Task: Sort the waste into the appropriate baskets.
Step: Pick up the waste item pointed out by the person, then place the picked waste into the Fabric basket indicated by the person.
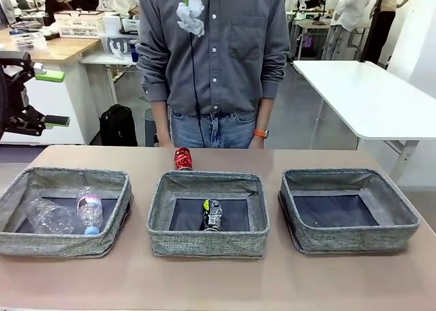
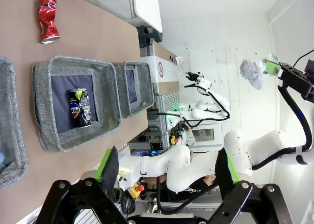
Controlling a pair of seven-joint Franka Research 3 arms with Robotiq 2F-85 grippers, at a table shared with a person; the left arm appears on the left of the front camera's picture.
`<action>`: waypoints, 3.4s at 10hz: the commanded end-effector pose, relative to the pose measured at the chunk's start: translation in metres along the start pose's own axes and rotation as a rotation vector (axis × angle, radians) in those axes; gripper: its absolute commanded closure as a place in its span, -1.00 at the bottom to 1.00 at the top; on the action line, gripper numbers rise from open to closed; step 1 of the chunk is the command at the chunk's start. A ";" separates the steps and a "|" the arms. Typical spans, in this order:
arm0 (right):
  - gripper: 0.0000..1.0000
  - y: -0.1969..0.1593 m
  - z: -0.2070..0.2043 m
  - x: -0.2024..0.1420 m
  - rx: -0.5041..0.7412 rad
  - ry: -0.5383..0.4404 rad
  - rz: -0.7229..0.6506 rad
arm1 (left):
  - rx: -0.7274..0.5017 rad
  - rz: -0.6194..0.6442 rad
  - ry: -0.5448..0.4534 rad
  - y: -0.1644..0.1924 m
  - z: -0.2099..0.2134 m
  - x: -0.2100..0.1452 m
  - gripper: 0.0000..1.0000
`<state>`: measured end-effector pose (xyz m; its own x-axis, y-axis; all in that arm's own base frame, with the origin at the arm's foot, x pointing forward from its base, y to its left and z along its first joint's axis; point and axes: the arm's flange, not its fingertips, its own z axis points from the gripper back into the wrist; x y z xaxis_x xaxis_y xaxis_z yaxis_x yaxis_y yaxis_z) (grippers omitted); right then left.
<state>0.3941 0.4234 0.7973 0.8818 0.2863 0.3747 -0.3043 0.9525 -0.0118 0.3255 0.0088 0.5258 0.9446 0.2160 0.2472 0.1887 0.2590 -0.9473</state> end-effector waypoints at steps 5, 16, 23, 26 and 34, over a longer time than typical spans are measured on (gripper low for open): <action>0.90 -0.006 -0.003 0.004 -0.038 -0.014 0.001 | -0.002 0.006 0.009 -0.003 0.001 -0.001 -1.00; 0.90 -0.006 -0.003 0.004 -0.038 -0.014 0.001 | -0.002 0.006 0.009 -0.003 0.001 -0.001 -1.00; 0.90 -0.006 -0.003 0.004 -0.038 -0.014 0.001 | -0.002 0.006 0.009 -0.003 0.001 -0.001 -1.00; 0.90 -0.006 -0.003 0.004 -0.038 -0.014 0.001 | -0.002 0.006 0.009 -0.003 0.001 -0.001 -1.00; 0.90 -0.102 -0.120 -0.124 0.013 -0.004 0.362 | -0.002 0.006 0.009 -0.003 0.001 -0.001 -1.00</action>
<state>0.4101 0.3841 0.7303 0.7388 0.5711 0.3579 -0.5533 0.8171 -0.1617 0.3256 0.0091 0.5258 0.9445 0.2165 0.2470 0.1884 0.2591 -0.9473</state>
